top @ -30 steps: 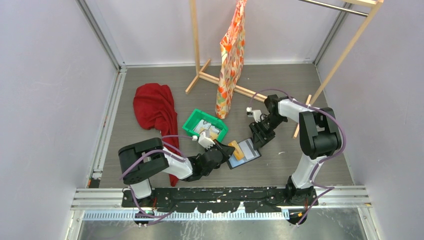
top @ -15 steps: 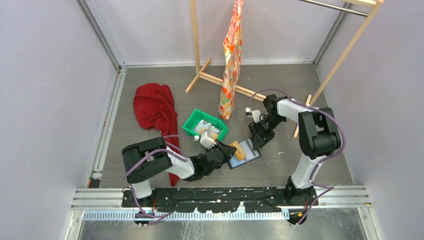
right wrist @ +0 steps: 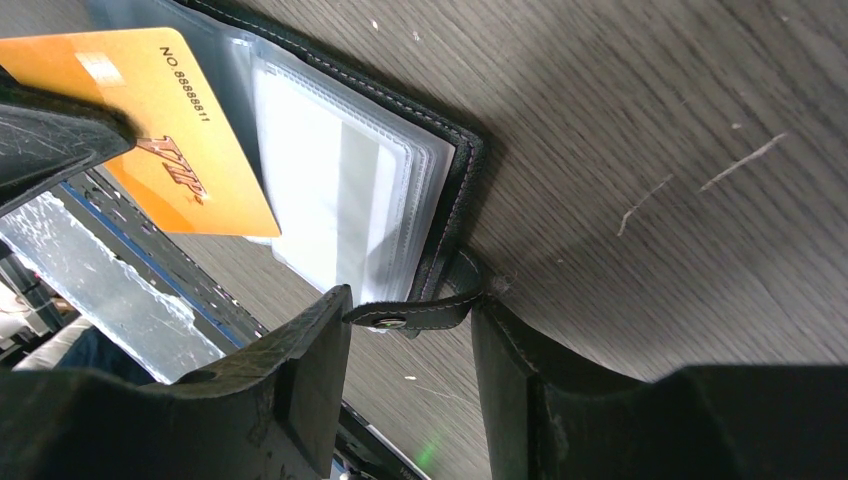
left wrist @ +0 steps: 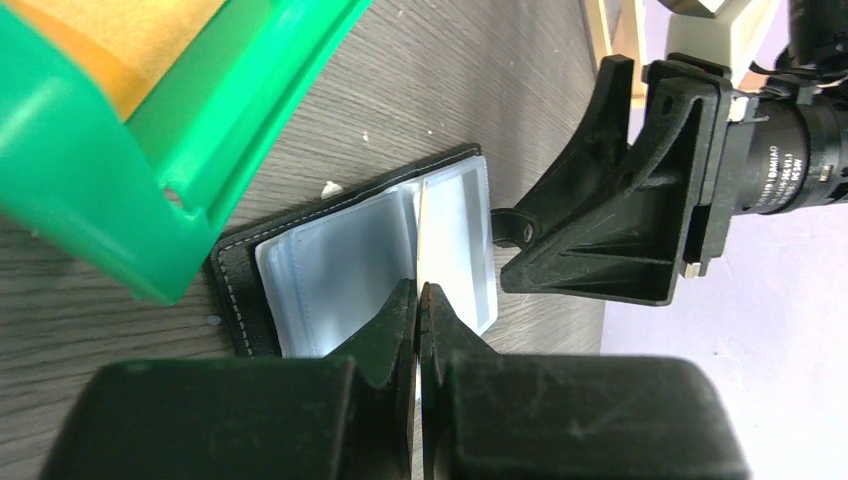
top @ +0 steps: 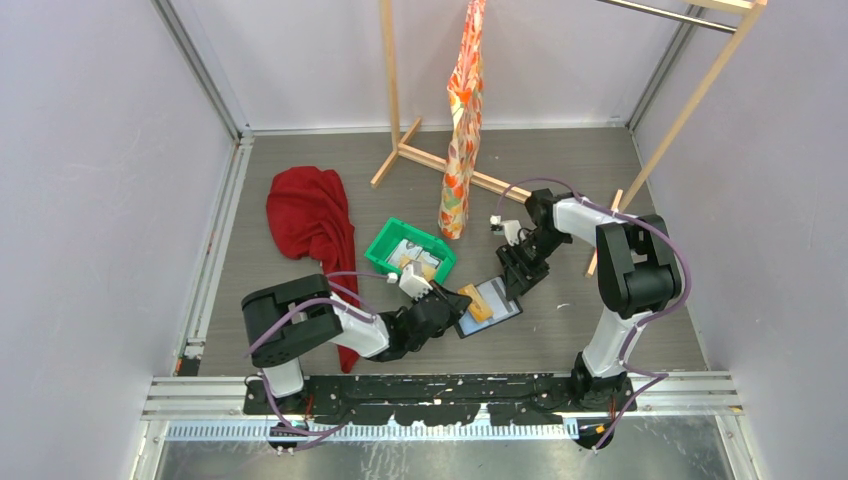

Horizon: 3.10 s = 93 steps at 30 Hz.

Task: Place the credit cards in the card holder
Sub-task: Insert the credit card into the card holder.

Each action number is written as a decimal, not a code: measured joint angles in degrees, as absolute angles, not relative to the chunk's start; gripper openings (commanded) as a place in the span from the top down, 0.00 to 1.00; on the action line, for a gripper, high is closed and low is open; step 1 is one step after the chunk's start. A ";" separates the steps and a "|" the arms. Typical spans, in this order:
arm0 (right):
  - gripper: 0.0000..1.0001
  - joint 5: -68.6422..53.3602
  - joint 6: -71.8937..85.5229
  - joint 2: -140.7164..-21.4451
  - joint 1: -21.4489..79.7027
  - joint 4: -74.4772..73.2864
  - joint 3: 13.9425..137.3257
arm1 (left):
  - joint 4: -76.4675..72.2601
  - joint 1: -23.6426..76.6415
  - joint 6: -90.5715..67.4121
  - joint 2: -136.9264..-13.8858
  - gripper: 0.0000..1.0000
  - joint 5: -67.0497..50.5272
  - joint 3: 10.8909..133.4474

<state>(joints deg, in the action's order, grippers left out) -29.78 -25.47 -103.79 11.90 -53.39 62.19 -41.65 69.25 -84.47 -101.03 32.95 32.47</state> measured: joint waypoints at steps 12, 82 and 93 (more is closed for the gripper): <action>0.48 -29.04 -25.28 -103.90 12.43 -53.56 62.46 | -36.21 69.25 -87.37 -100.12 1.00 32.88 34.02; 0.48 -27.05 -25.26 -104.92 14.20 -54.94 63.94 | -28.47 66.65 -93.89 -105.36 0.58 23.81 42.83; 0.42 -27.09 -25.28 -104.62 14.57 -54.98 63.86 | -19.70 65.25 -95.44 -103.33 0.41 18.85 46.35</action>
<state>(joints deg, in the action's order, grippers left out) -27.09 -25.28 -104.62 14.57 -54.98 63.86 -19.70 65.25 -95.44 -103.33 18.85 46.35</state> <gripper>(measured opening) 0.541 0.579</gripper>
